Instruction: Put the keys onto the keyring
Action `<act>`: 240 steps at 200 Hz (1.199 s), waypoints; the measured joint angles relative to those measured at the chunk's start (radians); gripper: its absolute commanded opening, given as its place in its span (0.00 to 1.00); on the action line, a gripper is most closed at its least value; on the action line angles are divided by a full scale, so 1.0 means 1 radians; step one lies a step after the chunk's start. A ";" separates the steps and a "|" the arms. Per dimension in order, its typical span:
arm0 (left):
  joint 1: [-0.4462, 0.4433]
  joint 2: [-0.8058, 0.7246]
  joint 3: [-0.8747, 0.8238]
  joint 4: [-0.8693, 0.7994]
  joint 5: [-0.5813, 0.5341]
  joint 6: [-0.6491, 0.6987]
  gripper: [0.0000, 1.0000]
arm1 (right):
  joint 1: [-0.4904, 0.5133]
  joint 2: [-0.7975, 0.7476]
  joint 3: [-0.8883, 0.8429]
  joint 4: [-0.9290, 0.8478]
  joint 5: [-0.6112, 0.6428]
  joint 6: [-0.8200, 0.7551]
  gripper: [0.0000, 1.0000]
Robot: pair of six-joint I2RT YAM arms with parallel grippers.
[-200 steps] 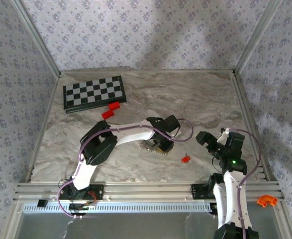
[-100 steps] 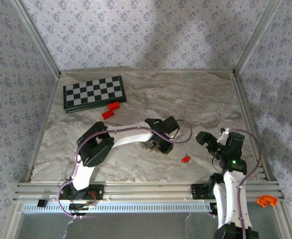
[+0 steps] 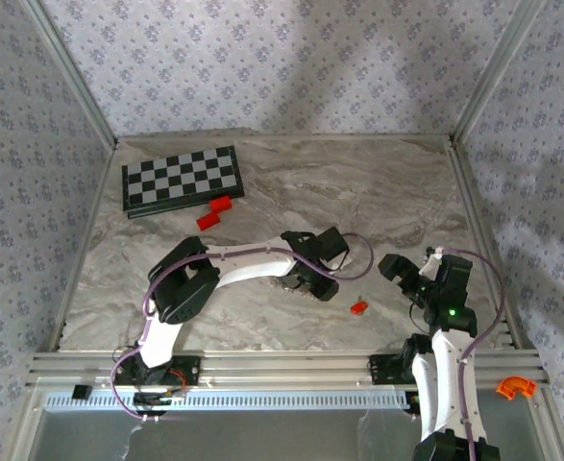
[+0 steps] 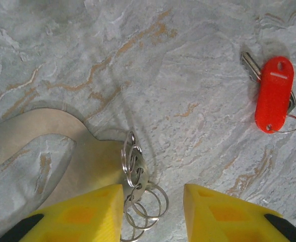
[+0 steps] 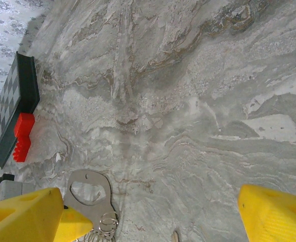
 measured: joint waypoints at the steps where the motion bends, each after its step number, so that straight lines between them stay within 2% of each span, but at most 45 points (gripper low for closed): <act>1: 0.000 0.000 0.000 0.000 0.000 0.000 0.41 | 0.000 0.000 0.000 0.000 0.000 0.000 0.91; 240: -0.020 0.001 -0.023 0.031 -0.005 -0.011 0.40 | -0.002 0.000 0.044 -0.023 0.020 -0.019 0.91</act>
